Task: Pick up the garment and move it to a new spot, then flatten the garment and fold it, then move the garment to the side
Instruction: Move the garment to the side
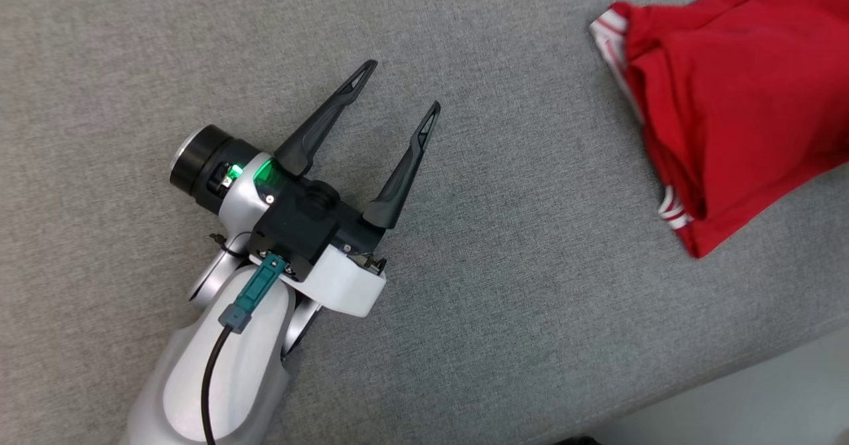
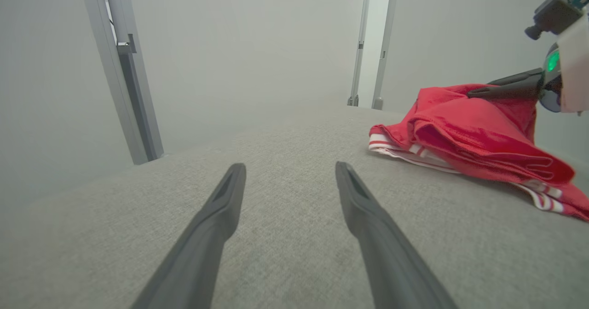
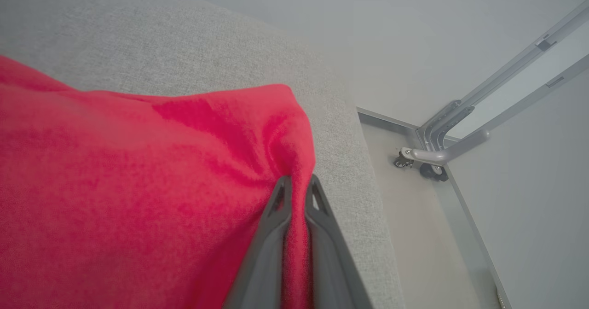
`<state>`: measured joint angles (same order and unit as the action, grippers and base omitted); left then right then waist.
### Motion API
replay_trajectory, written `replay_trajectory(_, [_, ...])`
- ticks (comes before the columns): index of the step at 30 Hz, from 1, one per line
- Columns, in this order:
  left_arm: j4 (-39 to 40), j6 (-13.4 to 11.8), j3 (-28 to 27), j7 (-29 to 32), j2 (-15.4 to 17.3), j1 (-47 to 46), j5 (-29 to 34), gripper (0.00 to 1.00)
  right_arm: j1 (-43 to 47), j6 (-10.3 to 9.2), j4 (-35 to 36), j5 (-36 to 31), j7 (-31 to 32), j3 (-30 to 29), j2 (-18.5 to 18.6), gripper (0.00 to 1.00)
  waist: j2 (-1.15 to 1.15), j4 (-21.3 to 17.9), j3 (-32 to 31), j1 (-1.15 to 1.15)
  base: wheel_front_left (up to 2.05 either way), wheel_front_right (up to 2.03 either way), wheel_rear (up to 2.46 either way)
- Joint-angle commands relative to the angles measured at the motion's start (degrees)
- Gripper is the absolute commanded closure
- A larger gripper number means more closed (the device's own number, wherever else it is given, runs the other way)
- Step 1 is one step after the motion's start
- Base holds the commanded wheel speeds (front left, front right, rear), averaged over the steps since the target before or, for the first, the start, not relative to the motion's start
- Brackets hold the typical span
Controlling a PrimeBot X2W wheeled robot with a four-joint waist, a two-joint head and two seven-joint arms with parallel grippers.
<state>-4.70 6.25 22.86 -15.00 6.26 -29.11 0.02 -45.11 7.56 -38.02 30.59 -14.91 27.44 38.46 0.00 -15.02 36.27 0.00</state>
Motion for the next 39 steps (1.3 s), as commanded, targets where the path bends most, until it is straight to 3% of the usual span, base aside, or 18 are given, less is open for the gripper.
replay_trajectory(1, [0.4,0.22,0.22,-0.06,0.43,-1.4,0.4,0.0,-1.1,-0.14,-0.44,-1.1,-0.38,-1.49,0.7,1.0,0.0,-0.9,2.09,0.0,0.0,0.0,0.0])
replay_trajectory(8, [1.86,0.28,1.28,0.89,1.1,-2.36,0.35,0.0,-3.4,-0.14,-2.25,-6.36,-0.36,-9.59,0.96,1.0,0.0,-0.34,3.73,0.0,0.0,0.0,0.0])
replay_trajectory(18, [1.87,-0.32,1.89,0.82,1.06,-2.02,-0.46,0.0,-4.42,-0.14,-5.87,-11.07,-0.36,-16.75,-0.26,1.0,0.0,1.18,4.24,0.0,0.0,0.0,0.0])
replay_trajectory(19, [1.82,-0.39,1.92,0.76,1.0,-2.0,-0.63,0.0,-4.53,-0.14,-6.33,-11.78,-0.37,-17.28,-0.45,0.68,0.0,1.35,4.18,0.0,0.0,0.0,0.0])
replay_trajectory(20, [1.72,-0.48,2.02,0.71,0.91,-1.98,-0.67,0.0,-4.46,-0.14,-6.67,-11.84,-0.37,-17.47,-0.95,0.0,0.0,1.52,4.04,0.0,0.0,0.0,0.0])
replay_trajectory(28, [0.9,-1.2,2.46,0.02,0.12,-1.48,-1.63,0.0,-4.78,-0.14,-8.09,-13.91,-0.37,-17.47,-2.17,0.0,0.0,2.21,0.84,0.0,0.0,0.0,0.0])
replay_trajectory(39, [0.8,-3.36,0.71,-0.18,-1.09,2.83,-4.95,0.0,-1.4,-0.13,-0.75,-13.33,-0.36,-14.03,-5.82,0.0,0.0,4.84,-10.14,0.0,0.0,0.0,0.0])
